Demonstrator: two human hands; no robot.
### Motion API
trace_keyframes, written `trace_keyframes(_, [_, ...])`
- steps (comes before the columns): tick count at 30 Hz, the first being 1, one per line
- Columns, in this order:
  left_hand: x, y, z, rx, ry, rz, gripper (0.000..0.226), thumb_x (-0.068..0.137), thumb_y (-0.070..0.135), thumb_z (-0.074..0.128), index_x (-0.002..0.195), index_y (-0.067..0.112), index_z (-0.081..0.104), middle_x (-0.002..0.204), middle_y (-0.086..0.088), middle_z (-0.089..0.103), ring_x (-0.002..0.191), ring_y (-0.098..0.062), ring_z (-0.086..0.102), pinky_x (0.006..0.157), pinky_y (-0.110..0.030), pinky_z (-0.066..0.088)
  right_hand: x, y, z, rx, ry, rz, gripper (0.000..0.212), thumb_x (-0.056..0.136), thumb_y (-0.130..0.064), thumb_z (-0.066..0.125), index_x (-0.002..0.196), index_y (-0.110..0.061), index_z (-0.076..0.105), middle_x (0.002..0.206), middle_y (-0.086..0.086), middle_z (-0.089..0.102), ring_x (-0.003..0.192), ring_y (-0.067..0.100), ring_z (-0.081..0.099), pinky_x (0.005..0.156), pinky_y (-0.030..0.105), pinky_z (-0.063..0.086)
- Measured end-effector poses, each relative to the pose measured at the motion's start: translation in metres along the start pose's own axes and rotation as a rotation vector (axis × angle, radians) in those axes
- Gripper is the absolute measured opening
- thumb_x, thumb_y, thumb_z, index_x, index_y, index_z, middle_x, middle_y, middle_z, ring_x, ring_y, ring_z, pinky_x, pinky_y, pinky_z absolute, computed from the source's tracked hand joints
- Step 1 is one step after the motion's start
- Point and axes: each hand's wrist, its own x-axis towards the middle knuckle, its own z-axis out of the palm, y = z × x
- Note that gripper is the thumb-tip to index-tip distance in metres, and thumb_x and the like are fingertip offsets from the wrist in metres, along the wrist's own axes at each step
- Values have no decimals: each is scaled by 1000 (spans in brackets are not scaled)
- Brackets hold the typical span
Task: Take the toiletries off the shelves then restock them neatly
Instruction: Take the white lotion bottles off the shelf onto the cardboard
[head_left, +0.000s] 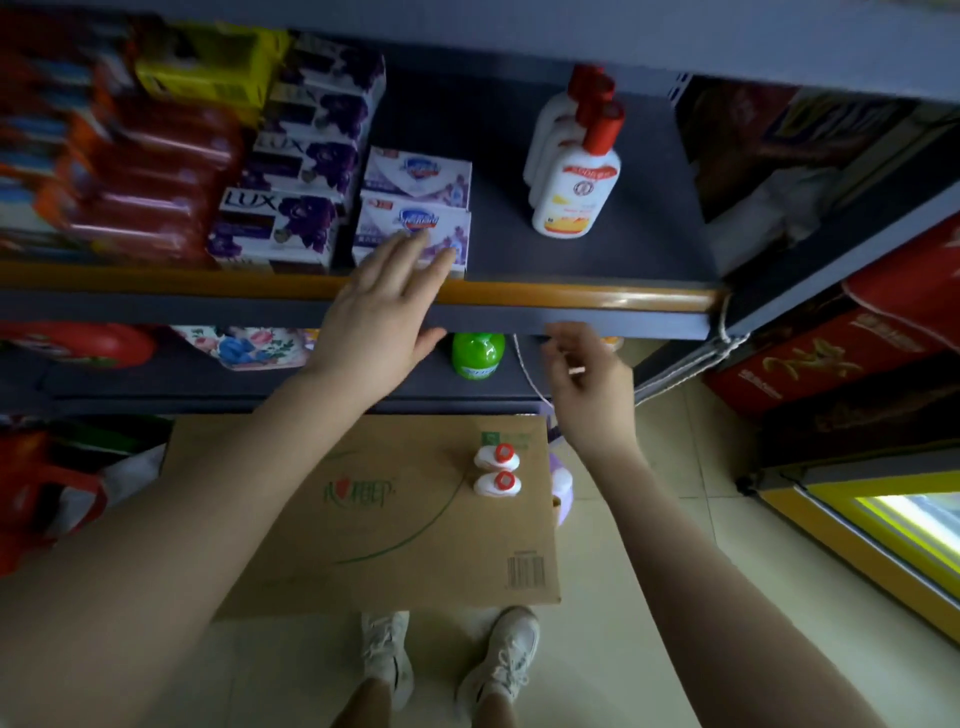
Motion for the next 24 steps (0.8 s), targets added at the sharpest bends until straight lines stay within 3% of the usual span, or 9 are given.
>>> trace_keyframes(2, [8, 0, 0, 41, -76, 18, 81, 76, 26, 74, 144, 11, 32, 146, -21, 34, 134, -40, 32, 107, -48, 31, 19, -17, -8, 25, 73, -77, 18, 87, -7, 49, 97, -12, 63, 84, -6, 58, 69, 16, 57, 65, 29, 47])
trace_keyframes(5, [16, 0, 2, 73, -153, -24, 80, 82, 29, 68, 147, 14, 24, 152, -18, 23, 140, -35, 20, 113, -43, 18, 47, -34, -12, -11, 159, -180, 25, 81, -2, 46, 100, -6, 62, 95, 0, 53, 81, 19, 56, 70, 29, 44])
trace_keyframes(9, [19, -1, 2, 53, -106, -34, 72, 73, 15, 76, 137, 9, 44, 143, -21, 39, 131, -39, 37, 104, -48, 35, 87, -38, -2, 25, 238, -24, 40, 81, -5, 54, 121, -5, 51, 120, 10, 47, 110, 27, 49, 90, 32, 42])
trace_keyframes(12, [19, -2, 3, 23, -63, -27, 70, 65, 11, 82, 128, 6, 53, 133, -23, 50, 121, -43, 48, 92, -51, 45, 111, -35, 9, 44, 278, 116, 55, 78, -11, 67, 128, -3, 44, 129, 16, 42, 118, 31, 43, 98, 31, 35])
trace_keyframes(19, [20, -3, 5, -21, -58, -62, 69, 77, 16, 73, 138, 12, 43, 145, -17, 38, 133, -38, 34, 103, -48, 35, 138, -47, 32, 14, 351, 381, 82, 62, -43, 79, 125, -14, 36, 126, 5, 45, 118, 28, 43, 89, 40, 40])
trace_keyframes(24, [19, -3, 6, -3, -49, -35, 72, 70, 17, 80, 134, 8, 48, 139, -21, 44, 127, -42, 41, 101, -50, 36, 144, -46, 35, 51, 350, 418, 67, 71, -36, 70, 122, -12, 35, 129, 6, 44, 119, 30, 40, 87, 37, 36])
